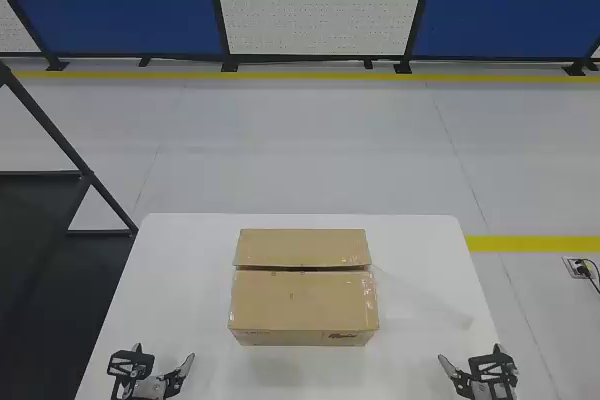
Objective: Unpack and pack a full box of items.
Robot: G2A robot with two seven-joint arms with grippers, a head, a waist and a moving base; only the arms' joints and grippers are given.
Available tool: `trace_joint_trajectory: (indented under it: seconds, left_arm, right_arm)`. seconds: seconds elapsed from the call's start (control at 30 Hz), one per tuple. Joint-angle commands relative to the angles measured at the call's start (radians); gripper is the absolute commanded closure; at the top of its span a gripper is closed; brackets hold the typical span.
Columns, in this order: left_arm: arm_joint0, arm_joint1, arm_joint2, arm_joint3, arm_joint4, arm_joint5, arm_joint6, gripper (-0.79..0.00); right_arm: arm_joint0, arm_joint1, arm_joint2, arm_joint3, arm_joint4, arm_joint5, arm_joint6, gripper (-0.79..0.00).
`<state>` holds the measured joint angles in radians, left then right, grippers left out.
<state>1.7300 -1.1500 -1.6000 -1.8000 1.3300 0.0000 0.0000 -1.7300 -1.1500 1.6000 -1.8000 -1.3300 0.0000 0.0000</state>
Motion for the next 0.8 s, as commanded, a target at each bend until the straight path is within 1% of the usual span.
trace_joint_trajectory:
  seconds: [0.0,0.27,0.33,0.47,0.57,0.67,0.77]
  left_arm:
    - [0.000,0.000,0.000,0.000,0.000,0.000,0.000,-0.785]
    - [-0.001,0.000,-0.001,0.000,0.000,0.002,0.002,-0.785]
    - [0.007,0.000,-0.013,-0.002,0.001,-0.006,0.045,-0.785]
    - [0.027,0.000,-0.050,-0.020,-0.025,-0.029,0.110,-0.785]
    - [0.040,0.002,-0.083,-0.040,-0.030,-0.059,0.161,-0.785]
    - [0.058,0.006,-0.123,-0.061,-0.016,-0.121,0.240,-0.785]
    - [0.076,0.013,-0.170,-0.076,0.034,-0.185,0.332,-0.785]
  right_arm:
    - [0.000,0.000,0.000,0.000,0.000,0.000,0.000,-0.784]
    - [0.000,0.000,-0.003,-0.008,0.006,-0.007,0.000,-0.785]
    - [-0.007,0.000,-0.006,-0.032,0.002,-0.033,0.011,-0.785]
    - [0.005,0.003,-0.004,-0.096,-0.001,-0.086,0.103,-0.785]
    - [0.019,0.005,0.007,-0.143,0.026,-0.128,0.171,-0.785]
    - [0.029,0.009,0.033,-0.196,0.099,-0.211,0.266,-0.785]
    - [0.048,0.016,0.072,-0.248,0.205,-0.292,0.391,-0.785]
